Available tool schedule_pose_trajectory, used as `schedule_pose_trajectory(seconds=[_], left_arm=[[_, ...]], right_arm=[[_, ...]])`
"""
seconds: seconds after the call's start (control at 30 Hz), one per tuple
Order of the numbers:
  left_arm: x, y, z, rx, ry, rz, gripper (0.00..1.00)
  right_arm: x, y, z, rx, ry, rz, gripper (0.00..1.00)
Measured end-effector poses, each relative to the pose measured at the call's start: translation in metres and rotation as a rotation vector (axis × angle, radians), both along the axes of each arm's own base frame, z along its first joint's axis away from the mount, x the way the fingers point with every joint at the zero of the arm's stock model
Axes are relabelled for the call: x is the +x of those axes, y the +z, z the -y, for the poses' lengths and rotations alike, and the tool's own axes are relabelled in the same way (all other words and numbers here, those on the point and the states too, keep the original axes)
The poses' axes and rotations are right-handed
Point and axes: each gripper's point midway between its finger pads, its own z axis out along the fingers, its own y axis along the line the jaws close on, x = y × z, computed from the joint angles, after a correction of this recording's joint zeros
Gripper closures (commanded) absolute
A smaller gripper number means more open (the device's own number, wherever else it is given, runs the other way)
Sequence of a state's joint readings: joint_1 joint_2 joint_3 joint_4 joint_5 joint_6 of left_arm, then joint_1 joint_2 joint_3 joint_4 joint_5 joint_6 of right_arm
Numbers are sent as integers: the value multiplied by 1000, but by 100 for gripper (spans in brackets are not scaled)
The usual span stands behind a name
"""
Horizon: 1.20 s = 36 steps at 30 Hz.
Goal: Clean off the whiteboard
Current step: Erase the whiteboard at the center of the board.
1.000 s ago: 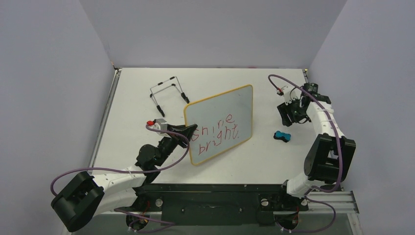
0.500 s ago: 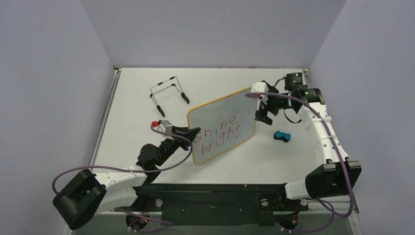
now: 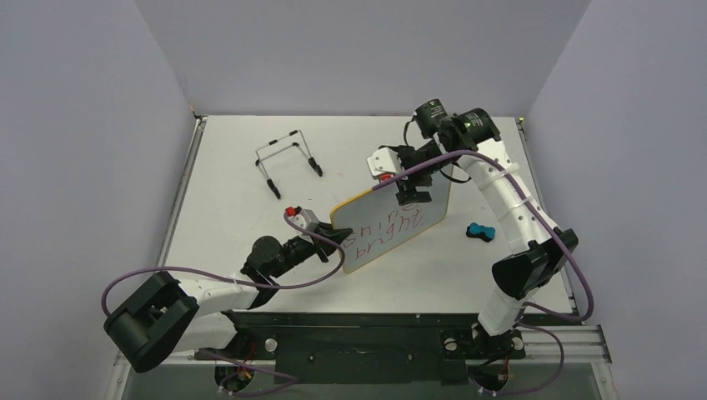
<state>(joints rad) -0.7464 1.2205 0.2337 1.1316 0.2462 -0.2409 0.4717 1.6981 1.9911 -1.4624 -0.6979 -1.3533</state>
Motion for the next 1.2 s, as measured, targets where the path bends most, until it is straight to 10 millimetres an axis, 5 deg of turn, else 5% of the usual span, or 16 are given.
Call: schedule_pose_trajectory(seconds=[0.23,0.37,0.43,0.53,0.73,1.2], left_arm=[[-1,2,5,13,-33,32,100],[-2,3,8,21,-49,46,99],[-2,3,9,23,-57,49,89],[0,5,12,18,-68,46,68],[7,21,20,-79,-119,2,62],[19,51,28,-231,-254,-46,71]], right_arm=[[-7,-20,-3,-106,8,-37,74],[1,-21,-4,-122,-23,-42,91],[0,-21,-3,-128,-25,-51,99],[-6,-21,1,-143,-31,-72,100],[-4,-20,-1,-133,-41,-73,100],[-3,-20,-4,-109,-49,-88,100]])
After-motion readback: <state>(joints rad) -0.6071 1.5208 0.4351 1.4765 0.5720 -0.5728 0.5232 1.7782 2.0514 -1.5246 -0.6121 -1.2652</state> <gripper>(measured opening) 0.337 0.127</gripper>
